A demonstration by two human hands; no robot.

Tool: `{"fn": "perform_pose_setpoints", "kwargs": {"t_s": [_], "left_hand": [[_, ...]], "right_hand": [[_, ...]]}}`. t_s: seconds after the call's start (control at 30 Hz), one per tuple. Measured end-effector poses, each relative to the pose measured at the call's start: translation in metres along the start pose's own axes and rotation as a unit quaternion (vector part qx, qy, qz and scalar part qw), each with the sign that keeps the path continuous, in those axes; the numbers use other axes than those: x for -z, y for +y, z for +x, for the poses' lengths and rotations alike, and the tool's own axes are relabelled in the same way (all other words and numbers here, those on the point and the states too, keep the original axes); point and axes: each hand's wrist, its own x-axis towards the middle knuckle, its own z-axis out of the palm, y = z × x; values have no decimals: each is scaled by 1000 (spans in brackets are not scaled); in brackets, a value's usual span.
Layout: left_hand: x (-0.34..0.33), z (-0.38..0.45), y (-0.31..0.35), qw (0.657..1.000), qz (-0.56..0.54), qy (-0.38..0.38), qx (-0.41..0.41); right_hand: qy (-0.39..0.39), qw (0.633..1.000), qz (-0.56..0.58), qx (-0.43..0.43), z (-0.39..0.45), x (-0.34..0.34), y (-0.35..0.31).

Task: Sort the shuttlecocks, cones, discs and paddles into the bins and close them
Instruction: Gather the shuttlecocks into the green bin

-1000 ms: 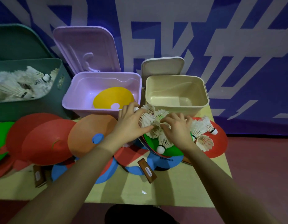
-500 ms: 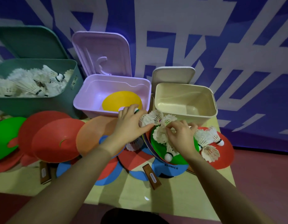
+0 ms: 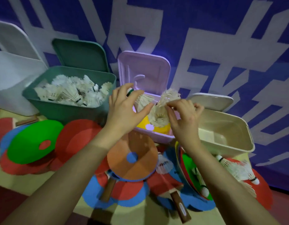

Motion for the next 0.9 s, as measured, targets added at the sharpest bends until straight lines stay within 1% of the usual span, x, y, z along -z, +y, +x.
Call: {"fn": "perform_pose_setpoints", "kwargs": {"t_s": [0.13, 0.27, 0.37, 0.5, 0.63, 0.7, 0.8, 0.83, 0.9], "left_hand": [[33, 27, -61, 1000, 11, 5, 18], [59, 59, -130, 1000, 19, -4, 6], [72, 84, -177, 999, -3, -47, 24], [66, 115, -236, 992, -9, -127, 1], [43, 138, -273, 975, -19, -223, 2], [31, 143, -281, 956, -22, -292, 2], [14, 146, -292, 901, 31, -432, -15], [11, 148, -296, 882, 58, -466, -29], [6, 151, -302, 857, 108, -501, -53]], "right_hand": [[7, 1000, 23, 13, 36, -66, -45], [32, 999, 29, 4, 71, -134, -87], [25, 999, 23, -4, 95, -181, -109], [-32, 999, 7, -35, 110, -240, -116], [-139, 987, -35, -80, 95, -280, -108], [-174, 978, -60, -100, 85, -284, -103], [-214, 968, -97, -90, 73, -276, -98], [-234, 963, -109, -76, 70, -272, -98], [-287, 946, -136, -64, 68, -267, -99]]}}
